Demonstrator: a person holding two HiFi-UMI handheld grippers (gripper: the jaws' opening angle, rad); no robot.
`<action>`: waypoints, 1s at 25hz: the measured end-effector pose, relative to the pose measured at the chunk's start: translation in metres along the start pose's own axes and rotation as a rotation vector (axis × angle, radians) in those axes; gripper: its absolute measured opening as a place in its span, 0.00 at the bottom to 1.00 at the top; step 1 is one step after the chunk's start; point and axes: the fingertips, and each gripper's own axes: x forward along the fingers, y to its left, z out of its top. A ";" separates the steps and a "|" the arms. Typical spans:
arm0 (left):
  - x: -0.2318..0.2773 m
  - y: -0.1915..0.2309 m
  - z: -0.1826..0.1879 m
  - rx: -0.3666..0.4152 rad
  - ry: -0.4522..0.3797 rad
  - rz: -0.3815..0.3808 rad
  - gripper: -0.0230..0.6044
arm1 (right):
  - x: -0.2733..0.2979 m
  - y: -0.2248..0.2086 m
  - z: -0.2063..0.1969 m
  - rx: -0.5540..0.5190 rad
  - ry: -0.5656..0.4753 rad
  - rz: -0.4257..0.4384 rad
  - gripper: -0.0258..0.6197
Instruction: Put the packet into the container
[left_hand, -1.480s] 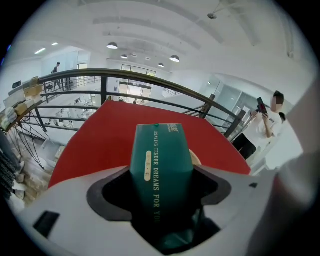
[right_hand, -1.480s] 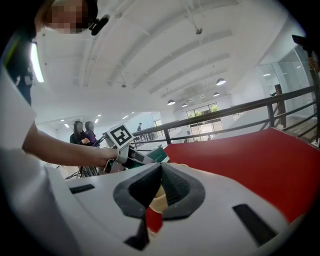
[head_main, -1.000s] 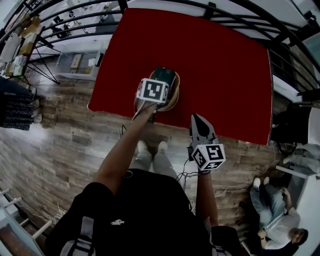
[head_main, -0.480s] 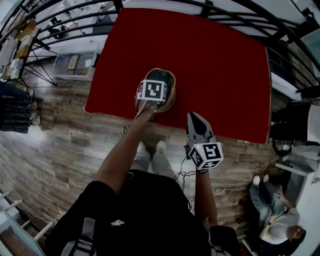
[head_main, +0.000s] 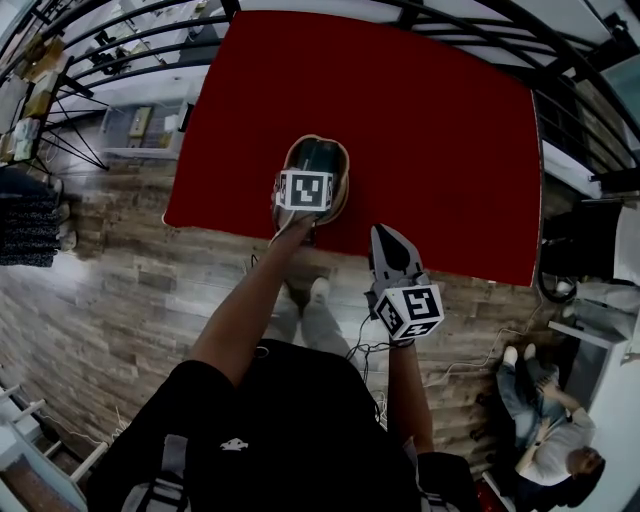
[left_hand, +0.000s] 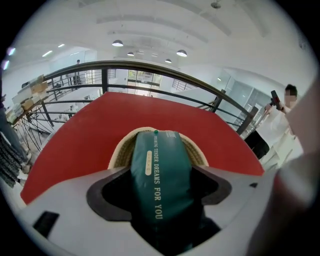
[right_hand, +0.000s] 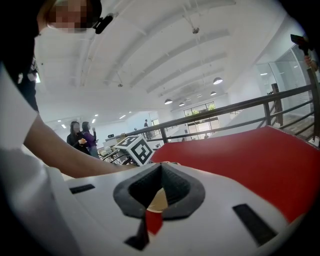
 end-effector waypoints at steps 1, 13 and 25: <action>0.001 0.000 -0.001 -0.003 -0.008 -0.007 0.63 | 0.001 0.001 -0.001 0.000 0.002 0.000 0.07; 0.000 -0.005 -0.007 -0.042 -0.007 -0.063 0.63 | -0.004 0.012 -0.005 -0.007 0.011 -0.002 0.07; -0.030 -0.004 0.014 -0.021 -0.074 -0.098 0.65 | -0.016 0.014 -0.002 -0.002 -0.012 -0.012 0.07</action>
